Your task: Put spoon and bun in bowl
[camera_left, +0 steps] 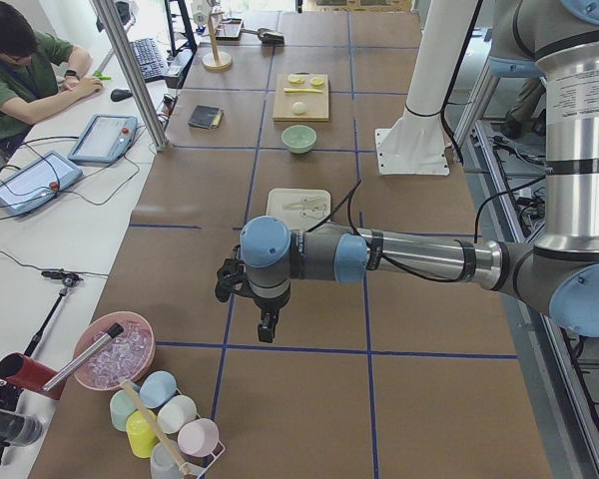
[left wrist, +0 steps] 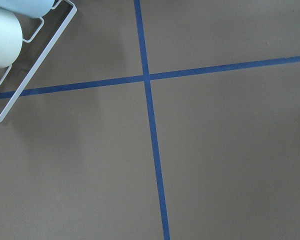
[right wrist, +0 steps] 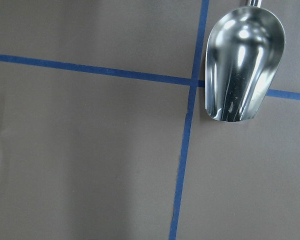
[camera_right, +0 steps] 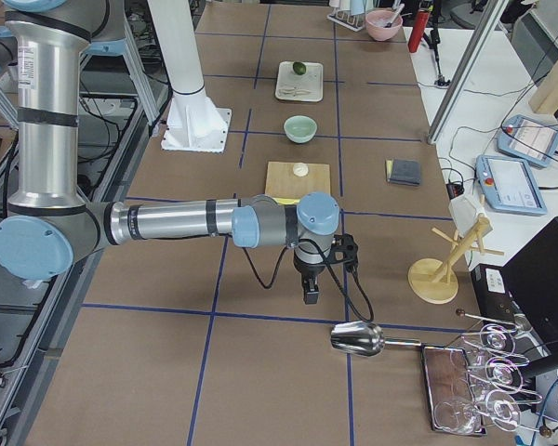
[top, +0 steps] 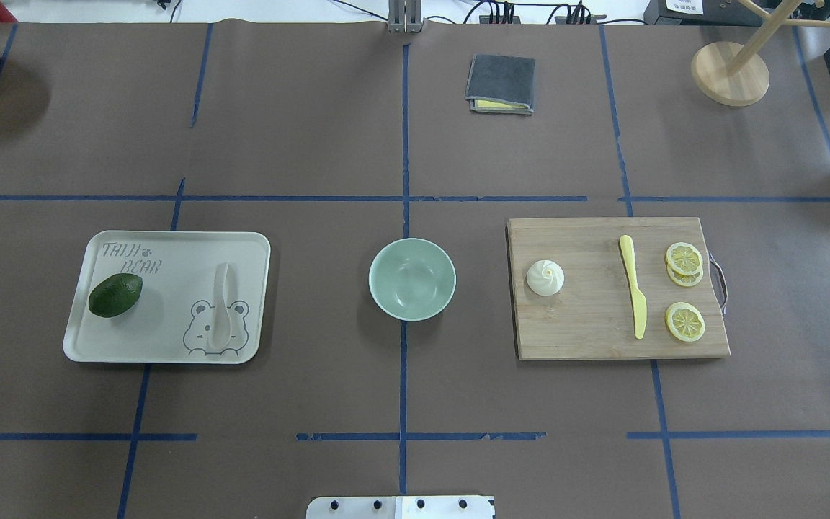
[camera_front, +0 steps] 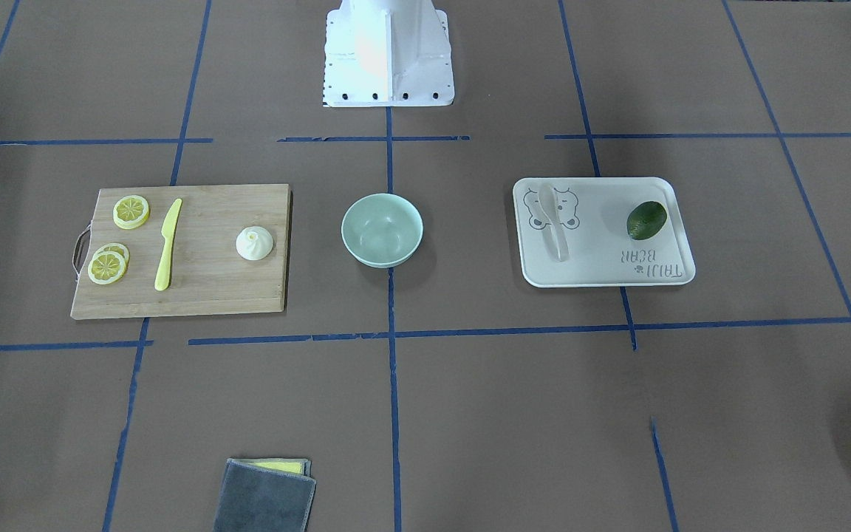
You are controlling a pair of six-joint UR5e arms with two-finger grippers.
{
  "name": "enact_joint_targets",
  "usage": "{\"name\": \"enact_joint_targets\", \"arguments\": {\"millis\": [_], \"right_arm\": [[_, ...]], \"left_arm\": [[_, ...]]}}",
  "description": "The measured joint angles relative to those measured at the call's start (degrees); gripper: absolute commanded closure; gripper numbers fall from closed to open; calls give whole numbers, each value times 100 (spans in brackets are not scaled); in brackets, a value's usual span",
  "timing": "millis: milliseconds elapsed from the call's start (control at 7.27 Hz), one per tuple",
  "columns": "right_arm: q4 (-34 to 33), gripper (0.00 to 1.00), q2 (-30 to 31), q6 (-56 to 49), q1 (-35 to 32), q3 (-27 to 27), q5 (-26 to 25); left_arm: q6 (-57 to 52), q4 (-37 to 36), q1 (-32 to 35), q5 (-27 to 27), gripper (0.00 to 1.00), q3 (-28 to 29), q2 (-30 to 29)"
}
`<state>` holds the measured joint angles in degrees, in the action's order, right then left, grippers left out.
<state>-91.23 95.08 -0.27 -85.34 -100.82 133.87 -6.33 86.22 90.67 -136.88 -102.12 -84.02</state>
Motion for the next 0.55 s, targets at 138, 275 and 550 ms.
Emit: {"name": "enact_joint_targets", "arguments": {"millis": [138,275,550], "right_arm": [[0,0,1,0,0,0,-1],[0,0,2,0,0,0,0],[2,0,-9,-9,0,-38,5]], "left_arm": [[0,-2,2,52,0,-36,-3],[0,-5,3,142,0,-96,-4],[6,12,-1,257,0,-201,-18]]}}
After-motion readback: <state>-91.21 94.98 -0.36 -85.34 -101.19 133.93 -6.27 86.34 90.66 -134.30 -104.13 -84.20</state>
